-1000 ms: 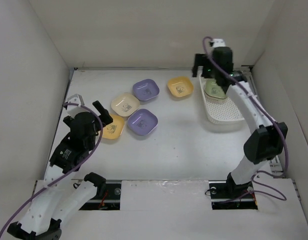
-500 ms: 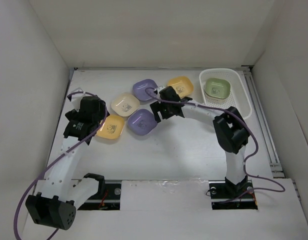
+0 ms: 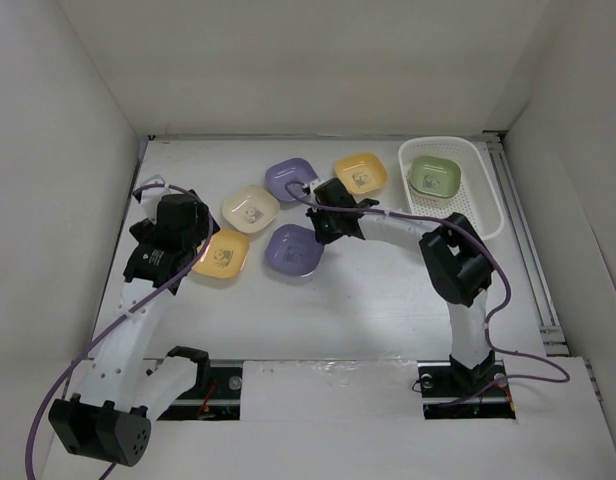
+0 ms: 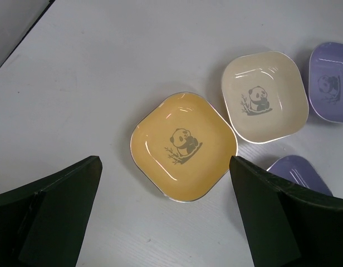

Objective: Place the plates into the plastic bin on the countertop

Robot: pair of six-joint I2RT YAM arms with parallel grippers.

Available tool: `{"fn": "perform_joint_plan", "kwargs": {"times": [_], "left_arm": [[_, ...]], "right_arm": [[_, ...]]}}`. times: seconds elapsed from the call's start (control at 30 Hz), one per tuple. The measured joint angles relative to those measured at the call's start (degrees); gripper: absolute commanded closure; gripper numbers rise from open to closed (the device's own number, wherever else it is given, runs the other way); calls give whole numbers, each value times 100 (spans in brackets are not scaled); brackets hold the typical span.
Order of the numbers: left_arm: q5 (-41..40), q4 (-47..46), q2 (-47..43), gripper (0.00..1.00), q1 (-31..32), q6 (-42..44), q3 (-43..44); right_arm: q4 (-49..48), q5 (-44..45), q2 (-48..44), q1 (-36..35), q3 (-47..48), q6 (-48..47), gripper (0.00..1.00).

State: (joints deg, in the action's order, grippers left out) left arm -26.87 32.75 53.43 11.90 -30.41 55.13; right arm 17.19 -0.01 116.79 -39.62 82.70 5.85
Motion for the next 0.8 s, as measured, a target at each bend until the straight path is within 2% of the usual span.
{"fn": "perform_joint_plan", "kwargs": {"times": [0.2,0.43,0.6,0.8], "left_arm": [[13,-24,-79,0,0,-2,0],[26,-39,-79,0,0,35,0],[57,-39,-105,0,0,44,0],[120,-44,-216,0,0,44,0]], "right_arm": [[-258,-157,-538,221,-730,175,100],[55,-212,-1834,1123,-1333,210,100],[7,-278,-2706,2483,-1226,520,100],[-284,-262,-2450,4242,-874,1360,100]]}}
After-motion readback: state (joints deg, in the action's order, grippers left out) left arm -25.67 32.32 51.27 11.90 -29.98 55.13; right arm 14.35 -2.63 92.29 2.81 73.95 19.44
